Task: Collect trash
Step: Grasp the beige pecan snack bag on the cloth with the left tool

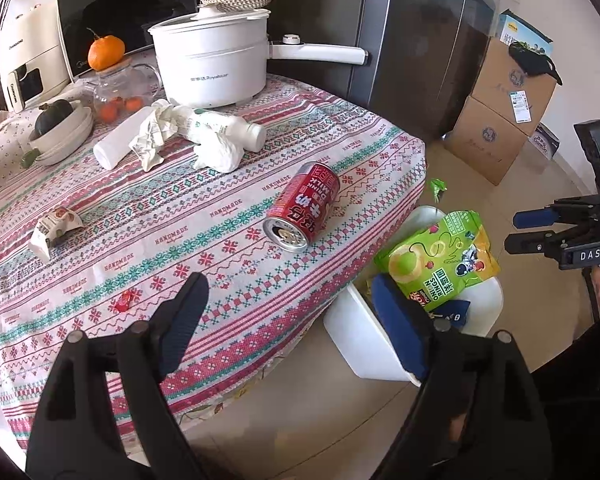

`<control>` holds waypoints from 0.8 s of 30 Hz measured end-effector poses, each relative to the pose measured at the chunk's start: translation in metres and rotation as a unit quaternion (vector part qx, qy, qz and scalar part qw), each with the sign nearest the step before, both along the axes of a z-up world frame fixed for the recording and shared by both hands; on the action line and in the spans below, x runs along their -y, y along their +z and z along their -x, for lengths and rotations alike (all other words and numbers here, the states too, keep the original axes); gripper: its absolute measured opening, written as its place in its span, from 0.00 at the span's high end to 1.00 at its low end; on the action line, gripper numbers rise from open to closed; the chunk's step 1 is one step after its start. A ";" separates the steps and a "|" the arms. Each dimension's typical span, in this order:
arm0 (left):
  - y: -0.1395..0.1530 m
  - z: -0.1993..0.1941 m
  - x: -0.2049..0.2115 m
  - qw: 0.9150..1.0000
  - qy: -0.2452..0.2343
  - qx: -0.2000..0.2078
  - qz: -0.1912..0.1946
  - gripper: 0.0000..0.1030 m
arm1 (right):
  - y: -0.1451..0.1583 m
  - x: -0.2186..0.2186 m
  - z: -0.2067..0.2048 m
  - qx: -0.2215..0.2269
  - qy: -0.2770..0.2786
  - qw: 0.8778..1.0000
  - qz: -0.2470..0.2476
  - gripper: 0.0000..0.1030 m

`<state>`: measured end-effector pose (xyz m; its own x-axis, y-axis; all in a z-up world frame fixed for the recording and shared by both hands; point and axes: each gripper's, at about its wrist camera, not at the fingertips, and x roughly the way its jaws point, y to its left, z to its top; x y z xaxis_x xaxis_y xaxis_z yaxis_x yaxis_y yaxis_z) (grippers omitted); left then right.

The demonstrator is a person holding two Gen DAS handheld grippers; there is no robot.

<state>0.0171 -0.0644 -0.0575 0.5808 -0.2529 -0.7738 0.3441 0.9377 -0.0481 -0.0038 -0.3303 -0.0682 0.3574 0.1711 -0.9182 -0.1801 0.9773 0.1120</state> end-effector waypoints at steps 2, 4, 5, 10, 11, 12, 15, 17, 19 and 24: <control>0.001 -0.002 -0.005 1.000 0.006 0.000 -0.001 0.18 | 0.004 -0.005 -0.003 0.006 0.000 1.000 -0.001 0.40; 0.003 -0.004 -0.011 1.000 0.013 0.002 -0.003 0.18 | 0.008 -0.011 -0.007 0.014 0.001 1.000 -0.001 0.40; 0.005 -0.006 -0.015 1.000 0.018 0.003 -0.003 0.18 | 0.010 -0.014 -0.009 0.018 0.001 1.000 -0.003 0.39; 0.011 -0.020 -0.046 0.998 0.056 0.000 0.006 0.18 | 0.021 -0.031 -0.022 0.037 0.003 0.999 -0.011 0.29; 0.013 -0.023 -0.054 0.998 0.066 -0.001 0.008 0.18 | 0.024 -0.036 -0.025 0.041 0.005 0.999 -0.014 0.29; 0.014 -0.027 -0.063 0.997 0.077 -0.003 0.009 0.18 | 0.027 -0.040 -0.028 0.045 0.007 0.999 -0.016 0.28; 0.015 -0.038 -0.090 0.994 0.108 -0.006 0.008 0.18 | 0.033 -0.052 -0.037 0.054 0.009 0.998 -0.019 0.28; 0.014 -0.048 -0.111 0.991 0.131 -0.011 0.003 0.18 | 0.035 -0.060 -0.045 0.058 0.010 0.998 -0.022 0.28; 0.011 -0.061 -0.133 0.988 0.153 -0.019 -0.009 0.18 | 0.036 -0.068 -0.053 0.059 0.010 0.998 -0.024 0.28; -0.009 -0.092 -0.188 0.986 0.165 -0.019 -0.002 0.18 | 0.032 -0.091 -0.073 0.057 0.015 0.998 -0.024 0.28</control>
<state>0.1088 0.1234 -0.0661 0.6013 -0.0520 -0.7973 0.0178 0.9985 -0.0517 0.0697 -0.2395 -0.0360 0.4531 0.2260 -0.8623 -0.2236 0.9652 0.1355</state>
